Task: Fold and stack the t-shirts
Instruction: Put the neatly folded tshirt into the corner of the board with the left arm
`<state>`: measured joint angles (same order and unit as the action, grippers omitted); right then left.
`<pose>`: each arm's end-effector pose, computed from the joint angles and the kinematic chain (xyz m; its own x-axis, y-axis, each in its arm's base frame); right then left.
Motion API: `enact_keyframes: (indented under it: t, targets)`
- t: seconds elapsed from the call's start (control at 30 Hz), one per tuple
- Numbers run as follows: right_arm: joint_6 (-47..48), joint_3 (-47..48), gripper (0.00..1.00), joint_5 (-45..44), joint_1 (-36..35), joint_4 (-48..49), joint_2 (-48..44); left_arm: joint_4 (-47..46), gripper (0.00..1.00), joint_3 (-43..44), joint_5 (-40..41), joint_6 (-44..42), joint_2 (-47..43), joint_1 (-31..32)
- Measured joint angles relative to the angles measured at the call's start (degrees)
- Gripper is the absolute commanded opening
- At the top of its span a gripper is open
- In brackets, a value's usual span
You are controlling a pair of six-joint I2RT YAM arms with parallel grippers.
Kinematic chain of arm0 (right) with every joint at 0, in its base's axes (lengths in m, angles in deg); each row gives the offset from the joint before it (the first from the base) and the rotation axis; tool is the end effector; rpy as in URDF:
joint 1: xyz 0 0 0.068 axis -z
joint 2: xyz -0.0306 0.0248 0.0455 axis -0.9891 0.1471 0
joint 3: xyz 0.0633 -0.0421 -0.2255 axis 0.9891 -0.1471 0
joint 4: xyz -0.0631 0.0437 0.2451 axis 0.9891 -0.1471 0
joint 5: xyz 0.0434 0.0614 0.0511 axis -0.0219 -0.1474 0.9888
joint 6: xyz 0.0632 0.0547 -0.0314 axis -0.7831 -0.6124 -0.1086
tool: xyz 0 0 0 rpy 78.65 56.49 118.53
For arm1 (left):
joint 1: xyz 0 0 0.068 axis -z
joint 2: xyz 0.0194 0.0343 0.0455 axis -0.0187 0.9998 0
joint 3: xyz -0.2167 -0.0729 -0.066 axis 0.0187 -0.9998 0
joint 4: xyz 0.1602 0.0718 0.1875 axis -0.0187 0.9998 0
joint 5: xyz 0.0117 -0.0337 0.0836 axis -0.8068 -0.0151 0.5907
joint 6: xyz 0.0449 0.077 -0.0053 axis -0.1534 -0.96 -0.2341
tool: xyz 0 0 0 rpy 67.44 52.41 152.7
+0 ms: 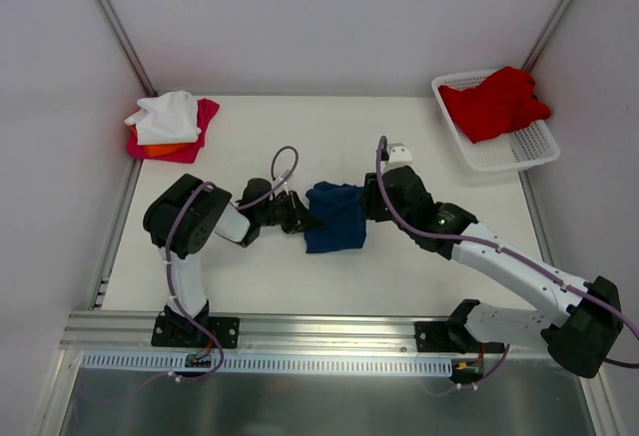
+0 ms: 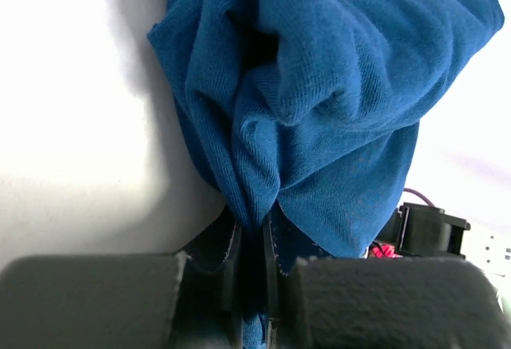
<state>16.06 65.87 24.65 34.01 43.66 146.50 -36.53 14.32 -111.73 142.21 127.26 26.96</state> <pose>0.2221 0.2052 0.2548 -0.4130 -0.1822 -0.8923 -0.4396 0.8980 0.0201 0.2796 -0.1909 0.0527 -0.8994 -0.2682 -0.3452 0.2219 0.4003 -0.8891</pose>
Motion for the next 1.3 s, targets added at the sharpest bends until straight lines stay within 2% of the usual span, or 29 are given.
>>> enact_keyframes:
  t: [0.17, 0.47, 0.77, 1.0, 1.3]
  targets:
    - [0.00, 0.00, 0.41, 0.00, 0.00, -0.02, -0.02, 6.80, 0.00, 3.30, 0.28, -2.75, -0.76, 0.44]
    - [0.00, 0.00, 0.40, 0.00, 0.00, 0.02, -0.39, 33.62, 0.00, 15.30, 6.54, -15.06, -7.04, 1.16]
    - [0.00, -0.24, 0.40, -0.04, 0.00, 0.20, -2.25, 52.94, 0.00, 30.86, 12.22, -25.33, -8.48, 1.05]
    - [0.02, -0.94, 0.40, -0.17, -0.02, 0.44, -3.54, 64.13, 0.00, 41.88, 15.30, -32.28, -8.26, -0.70]
    - [0.50, -1.86, 0.40, -0.33, 0.00, 0.70, -4.72, 70.60, 0.00, 48.94, 17.38, -36.15, -7.02, -8.15]
